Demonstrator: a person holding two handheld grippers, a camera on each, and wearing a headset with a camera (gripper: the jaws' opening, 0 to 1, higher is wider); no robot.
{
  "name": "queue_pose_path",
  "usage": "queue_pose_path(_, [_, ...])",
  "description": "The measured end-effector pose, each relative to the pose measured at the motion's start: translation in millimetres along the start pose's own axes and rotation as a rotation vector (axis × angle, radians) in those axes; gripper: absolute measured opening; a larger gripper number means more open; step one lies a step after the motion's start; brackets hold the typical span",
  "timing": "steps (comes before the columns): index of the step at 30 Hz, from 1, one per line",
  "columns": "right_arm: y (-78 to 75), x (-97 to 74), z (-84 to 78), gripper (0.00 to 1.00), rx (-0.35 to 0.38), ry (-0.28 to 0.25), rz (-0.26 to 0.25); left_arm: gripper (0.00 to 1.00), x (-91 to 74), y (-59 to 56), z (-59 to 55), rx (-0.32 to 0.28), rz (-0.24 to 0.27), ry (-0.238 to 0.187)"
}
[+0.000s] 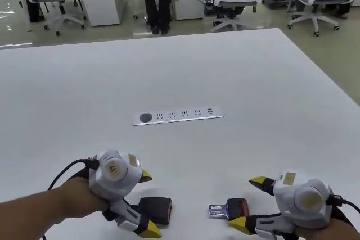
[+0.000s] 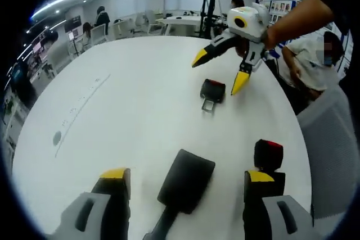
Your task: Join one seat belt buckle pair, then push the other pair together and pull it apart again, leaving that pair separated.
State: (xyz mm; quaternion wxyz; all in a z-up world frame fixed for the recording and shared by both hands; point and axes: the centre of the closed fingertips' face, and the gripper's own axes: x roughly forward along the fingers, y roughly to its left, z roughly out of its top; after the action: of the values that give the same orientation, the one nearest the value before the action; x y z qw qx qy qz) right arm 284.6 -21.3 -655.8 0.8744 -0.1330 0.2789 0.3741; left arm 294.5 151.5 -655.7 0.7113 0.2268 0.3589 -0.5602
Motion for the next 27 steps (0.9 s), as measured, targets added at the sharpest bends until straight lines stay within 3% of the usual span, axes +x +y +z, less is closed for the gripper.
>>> queue_pose_path(3, [2.3,-5.3,5.3,0.69,0.042,-0.033,-0.055,0.92,-6.3,1.1,-2.3,-0.081,0.058,-0.014])
queue_pose_path(6, [8.7,-6.8,5.7,0.75,0.100,-0.039,-0.064,0.93,-12.9,2.1,-3.2,-0.145,0.111,-0.062])
queue_pose_path(10, [10.3,-11.9,11.7,0.79,0.110,-0.068,-0.104,0.95,-22.0,2.8,-5.3,-0.227,0.171,-0.127])
queue_pose_path(13, [13.4,-16.7,16.0,0.84,0.131,-0.076,-0.130,1.00,-27.9,-0.9,-6.9,-0.253,0.192,-0.151])
queue_pose_path(15, [11.4,-19.1,15.8,0.83,0.159,-0.088,-0.153,1.00,-33.3,-3.4,-13.5,-0.283,0.205,-0.156])
queue_pose_path(19, [15.9,-24.2,17.3,0.87,0.155,-0.106,-0.183,1.00,-45.5,-6.9,-14.5,-0.314,0.236,-0.192])
queue_pose_path(27, [32.2,-40.2,19.5,0.88,0.149,-0.142,-0.213,1.00,-66.7,-27.5,-21.8,-0.366,0.278,-0.251])
